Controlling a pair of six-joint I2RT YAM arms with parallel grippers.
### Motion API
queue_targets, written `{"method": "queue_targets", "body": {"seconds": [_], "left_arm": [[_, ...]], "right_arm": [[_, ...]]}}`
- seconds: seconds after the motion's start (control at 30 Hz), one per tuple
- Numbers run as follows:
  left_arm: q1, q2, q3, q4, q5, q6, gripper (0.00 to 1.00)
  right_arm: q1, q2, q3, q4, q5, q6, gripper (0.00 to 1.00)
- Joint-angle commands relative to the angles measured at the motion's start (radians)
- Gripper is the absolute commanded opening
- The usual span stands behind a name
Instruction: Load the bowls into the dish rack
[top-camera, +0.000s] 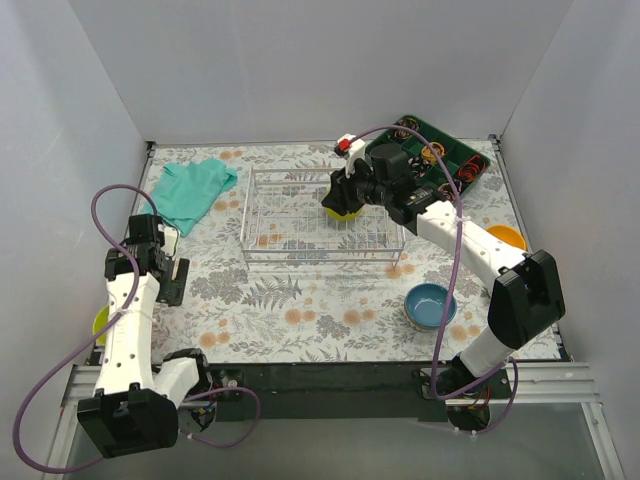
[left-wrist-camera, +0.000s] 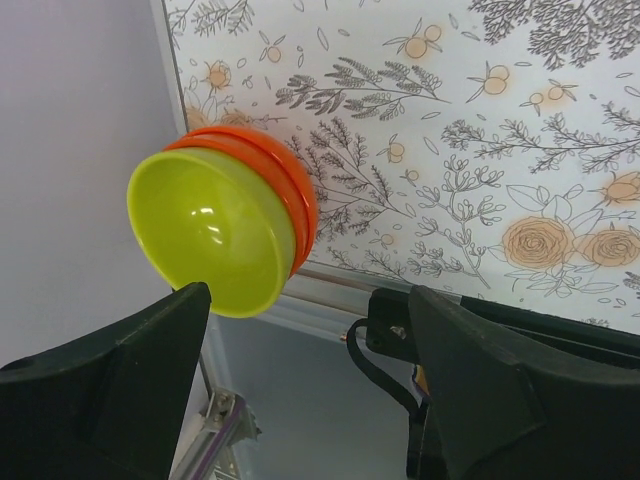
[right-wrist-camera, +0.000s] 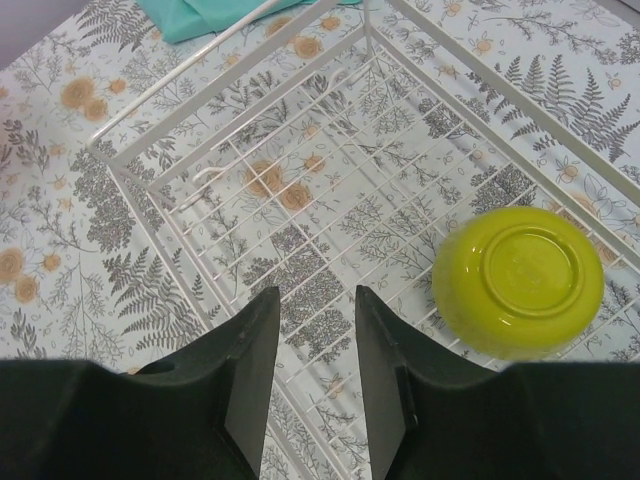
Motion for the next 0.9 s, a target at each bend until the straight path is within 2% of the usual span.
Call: {"method": "queue_targets", "body": {"seconds": [0.0, 0.17, 0.57, 0.67, 0.73, 0.87], "left_arm": [[0.025, -0.011, -0.045, 0.033, -0.062, -0.026, 0.81], [0.051, -0.003, -0.089, 0.049, -0.084, -0.079, 0.81], [0.086, -0.003, -0.203, 0.145, -0.121, -0.08, 0.75], [0.091, 0.01, -0.221, 0.165, -0.121, -0.073, 0.72], [0.09, 0.016, -0.233, 0.182, -0.127, -0.062, 0.65], [0.094, 0.029, -0.263, 0.239, -0.135, -0.03, 0.63]], "right_arm": [[0.007, 0.003, 0.069, -0.02, 0.012, -0.018, 0.45], [0.007, 0.006, 0.088, -0.045, 0.024, -0.018, 0.45], [0.007, 0.007, 0.083, -0.059, 0.029, -0.018, 0.45], [0.007, 0.004, 0.072, -0.06, 0.029, -0.018, 0.44], [0.007, 0.0, 0.068, -0.06, 0.039, -0.018, 0.45], [0.007, -0.008, 0.051, -0.059, 0.049, -0.045, 0.45]]}}
